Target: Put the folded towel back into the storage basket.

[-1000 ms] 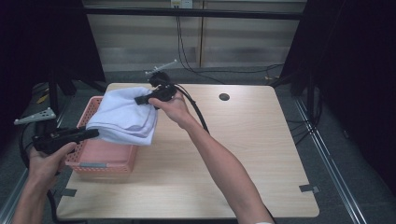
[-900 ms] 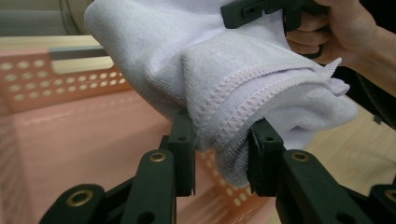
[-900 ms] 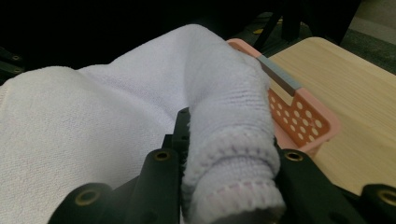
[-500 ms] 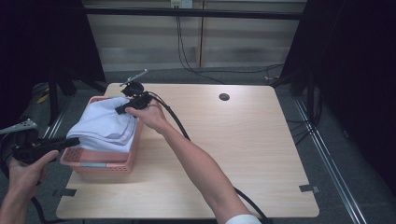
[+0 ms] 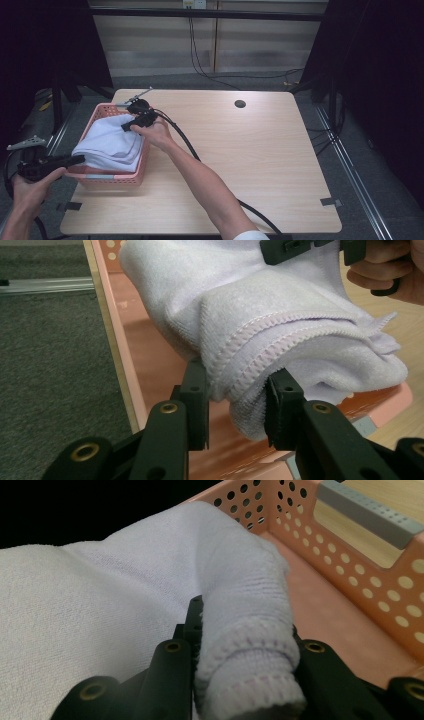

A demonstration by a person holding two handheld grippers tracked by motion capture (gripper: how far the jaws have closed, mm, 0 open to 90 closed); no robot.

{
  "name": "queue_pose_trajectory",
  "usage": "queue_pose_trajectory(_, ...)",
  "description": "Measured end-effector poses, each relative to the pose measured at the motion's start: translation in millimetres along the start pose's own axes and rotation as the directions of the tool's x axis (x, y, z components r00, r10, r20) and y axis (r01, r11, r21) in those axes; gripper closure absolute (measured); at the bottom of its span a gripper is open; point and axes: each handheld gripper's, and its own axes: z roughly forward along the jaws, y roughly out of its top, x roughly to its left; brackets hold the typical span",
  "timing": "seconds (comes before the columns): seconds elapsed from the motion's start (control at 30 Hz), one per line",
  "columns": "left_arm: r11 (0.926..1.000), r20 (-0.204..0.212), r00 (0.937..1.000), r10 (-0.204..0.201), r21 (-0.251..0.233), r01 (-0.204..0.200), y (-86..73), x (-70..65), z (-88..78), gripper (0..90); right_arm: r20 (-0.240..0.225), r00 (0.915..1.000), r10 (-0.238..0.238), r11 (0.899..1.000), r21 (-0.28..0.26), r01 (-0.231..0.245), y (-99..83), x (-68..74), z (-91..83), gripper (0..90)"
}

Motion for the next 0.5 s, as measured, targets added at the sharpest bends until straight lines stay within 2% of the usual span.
queue_pose_trajectory(0.07,0.9998,-0.009,0.9999,0.015,0.017,-0.014,-0.9,0.1,1.8,66.2,0.001,1.0,0.008,1.0,0.006,-0.008,-0.5,-1.7,3.0,68.2)
queue_pose_trajectory(0.1,0.9998,-0.018,0.9998,0.002,0.019,-0.002,-2.0,0.2,3.5,64.7,0.0,1.0,0.004,1.0,0.003,-0.004,-0.9,-2.9,4.1,64.9)
queue_pose_trajectory(0.13,0.9997,-0.01,0.9999,0.002,0.026,-0.001,-2.9,1.3,3.6,61.6,0.005,0.9999,0.009,1.0,0.007,-0.009,-1.6,-4.4,6.1,59.5)
queue_pose_trajectory(0.2,0.9998,-0.029,0.9995,-0.013,0.016,0.013,-5.1,0.7,3.4,53.2,0.048,0.9989,-0.002,1.0,0.009,0.002,-3.2,-7.0,7.5,46.6)
queue_pose_trajectory(0.23,0.9998,-0.031,0.9995,-0.008,0.016,0.008,-6.0,-0.7,2.9,45.7,0.045,0.999,0.005,1.0,0.009,-0.005,-3.7,-8.4,7.1,40.0)
queue_pose_trajectory(0.27,0.9999,-0.033,0.9994,-0.006,0.012,0.007,-6.5,-2.2,2.3,42.0,0.041,0.9991,0.015,1.0,0.004,-0.015,-4.1,-10.6,4.8,37.5)
queue_pose_trajectory(0.33,0.9999,-0.035,0.9993,-0.008,-0.009,0.008,-6.0,-5.9,0.2,38.9,0.031,0.9995,0.009,1.0,-0.017,-0.008,-4.8,-14.2,0.8,36.5)
queue_pose_trajectory(0.43,0.9993,-0.04,0.999,-0.018,-0.033,0.017,-1.0,-11.5,-1.4,36.1,0.018,0.9998,0.008,1.0,-0.012,-0.008,-7.1,-17.6,-5.8,35.1)
queue_pose_trajectory(0.5,0.9994,-0.036,0.9993,-0.007,-0.034,0.006,2.5,-18.1,0.5,35.9,0.01,1.0,0.002,1.0,-0.029,-0.001,-9.2,-17.8,-13.4,35.1)
